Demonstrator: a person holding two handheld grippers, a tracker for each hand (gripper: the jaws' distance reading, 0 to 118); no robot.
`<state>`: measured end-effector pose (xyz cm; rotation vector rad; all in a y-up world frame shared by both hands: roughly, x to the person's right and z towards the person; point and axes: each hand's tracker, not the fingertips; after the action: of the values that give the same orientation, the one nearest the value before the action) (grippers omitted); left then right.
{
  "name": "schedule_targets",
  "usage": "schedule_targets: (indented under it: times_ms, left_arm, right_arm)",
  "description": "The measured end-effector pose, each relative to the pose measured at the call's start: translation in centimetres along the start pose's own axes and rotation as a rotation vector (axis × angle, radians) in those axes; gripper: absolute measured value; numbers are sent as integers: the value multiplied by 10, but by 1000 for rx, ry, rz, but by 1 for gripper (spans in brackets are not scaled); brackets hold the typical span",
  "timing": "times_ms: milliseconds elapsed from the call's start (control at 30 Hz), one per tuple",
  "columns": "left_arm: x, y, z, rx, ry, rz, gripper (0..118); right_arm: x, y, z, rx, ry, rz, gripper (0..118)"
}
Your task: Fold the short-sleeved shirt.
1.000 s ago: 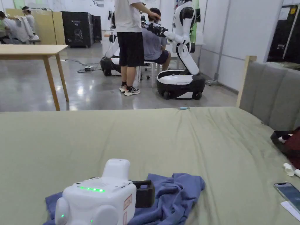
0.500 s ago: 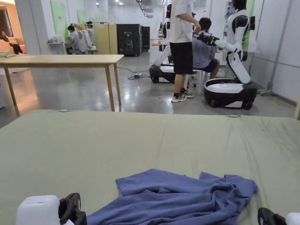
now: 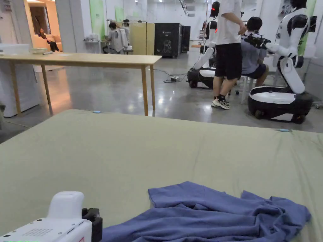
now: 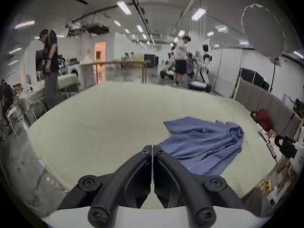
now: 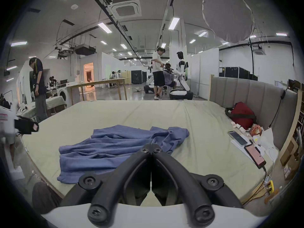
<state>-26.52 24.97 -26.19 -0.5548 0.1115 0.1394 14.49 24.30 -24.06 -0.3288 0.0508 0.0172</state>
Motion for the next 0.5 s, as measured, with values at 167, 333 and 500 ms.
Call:
schedule_targets:
  times_ms: [167, 333, 500]
  left_arm:
    - [-25, 5, -96, -268, -31, -5, 0]
    - [-37, 3, -143, -343, -15, 17, 63]
    - [-37, -8, -174, -431, 21, -38, 112]
  right_arm:
    - [-4, -8, -18, -55, 11, 10, 0]
    - [-5, -16, -34, -95, 9, 23, 0]
    - [-5, -21, -45, -126, 11, 19, 0]
